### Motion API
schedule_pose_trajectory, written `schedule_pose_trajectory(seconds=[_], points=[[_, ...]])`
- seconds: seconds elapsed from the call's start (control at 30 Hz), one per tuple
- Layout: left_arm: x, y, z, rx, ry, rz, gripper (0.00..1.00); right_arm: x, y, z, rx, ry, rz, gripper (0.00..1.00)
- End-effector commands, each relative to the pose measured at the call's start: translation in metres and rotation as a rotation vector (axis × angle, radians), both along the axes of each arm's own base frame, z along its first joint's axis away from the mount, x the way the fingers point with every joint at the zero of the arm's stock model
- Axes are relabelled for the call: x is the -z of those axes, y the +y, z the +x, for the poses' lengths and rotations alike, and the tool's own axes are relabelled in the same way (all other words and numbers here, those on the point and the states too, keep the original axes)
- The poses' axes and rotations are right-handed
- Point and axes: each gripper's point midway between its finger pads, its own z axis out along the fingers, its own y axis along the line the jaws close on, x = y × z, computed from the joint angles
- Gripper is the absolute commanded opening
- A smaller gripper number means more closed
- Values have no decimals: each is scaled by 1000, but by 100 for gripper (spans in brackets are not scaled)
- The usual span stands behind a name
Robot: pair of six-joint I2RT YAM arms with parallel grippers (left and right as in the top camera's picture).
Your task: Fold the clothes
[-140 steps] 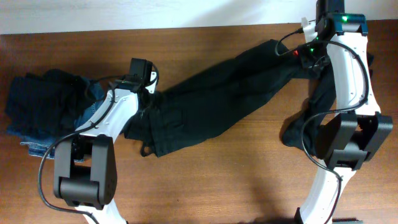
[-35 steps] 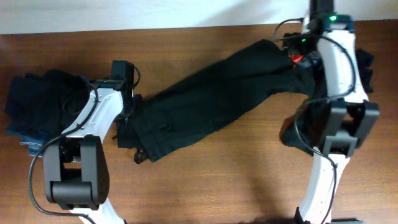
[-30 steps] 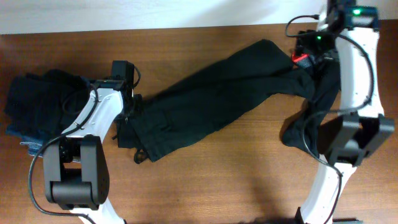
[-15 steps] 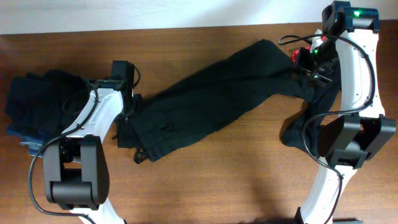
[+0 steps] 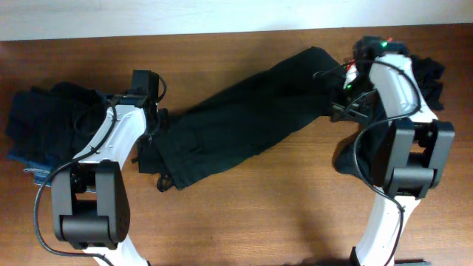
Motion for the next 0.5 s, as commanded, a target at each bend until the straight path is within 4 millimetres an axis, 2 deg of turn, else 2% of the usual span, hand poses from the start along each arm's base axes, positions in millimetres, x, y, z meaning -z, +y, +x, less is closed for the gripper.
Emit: schedule_pose_trajectory(seconds=[0.0,0.13,0.23,0.3,0.33,0.47], points=[[-16,10,5,-19,-41,26,0,18,4,9,4,-39,-10,4],[-16,10,5,-19,-40,26,0,40,-1,22,13,-109,-43,4],[-15,10,3,-19,-34,26,0,40,-13,50,10,-227,-100,4],[-14,10,1,-18,-24,27,0,28,-14,71,-17,-316,-108,4],[-14,10,0,-7,-16,31,0,11,-14,87,-51,-386,-115,4],[-14,10,-2,-1,-8,33,0,-25,-7,113,-153,-512,-97,4]])
